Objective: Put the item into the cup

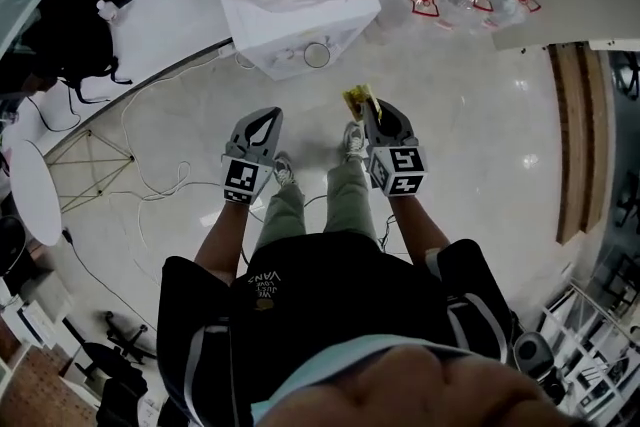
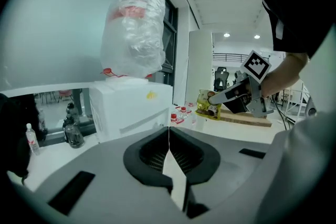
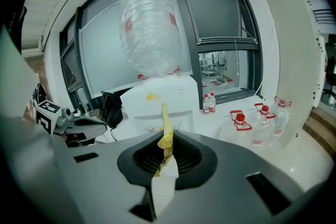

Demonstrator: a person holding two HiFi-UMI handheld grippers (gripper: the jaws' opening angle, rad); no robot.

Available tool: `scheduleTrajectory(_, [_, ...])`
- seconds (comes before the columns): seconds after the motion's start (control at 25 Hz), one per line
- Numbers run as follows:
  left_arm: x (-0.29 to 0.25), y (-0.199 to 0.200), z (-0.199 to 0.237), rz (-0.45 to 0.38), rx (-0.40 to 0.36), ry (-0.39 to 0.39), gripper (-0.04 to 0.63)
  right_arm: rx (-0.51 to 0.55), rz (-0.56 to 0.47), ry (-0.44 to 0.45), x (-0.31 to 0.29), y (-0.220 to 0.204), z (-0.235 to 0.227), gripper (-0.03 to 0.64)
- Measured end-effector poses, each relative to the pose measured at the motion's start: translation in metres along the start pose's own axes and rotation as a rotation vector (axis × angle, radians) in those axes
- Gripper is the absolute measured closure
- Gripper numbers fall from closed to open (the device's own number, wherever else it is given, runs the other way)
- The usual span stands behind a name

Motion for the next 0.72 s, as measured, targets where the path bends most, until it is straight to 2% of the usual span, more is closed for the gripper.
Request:
scheduleTrajectory(0.24, [-0.055,-0.065,0.018,0.062,0.008,0.017,0.575,0.049,0.036,0.031,-0.067,-0.028,-0.018,0.558])
scheduleTrajectory(0.4, [-0.080,-0.105,0.025,0.078,0.023,0.027,0.575,0.094,0.064,0.021,-0.098,-0.053,-0.028,0.558])
scheduleTrajectory(0.72, [-0.116,-0.153,0.045,0.115,-0.007,0.044,0.574,0.254,0.094,0.018,-0.162,-0.085,-0.041,0.558])
Point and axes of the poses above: the fingertips, and each gripper's own axes: x backward along the fingers, z to its left, y out of its top, the point moved 6 cm from there along x, backward along the fingers, and after that the axes turned 2 degrees about y, right-handed, at the moved point
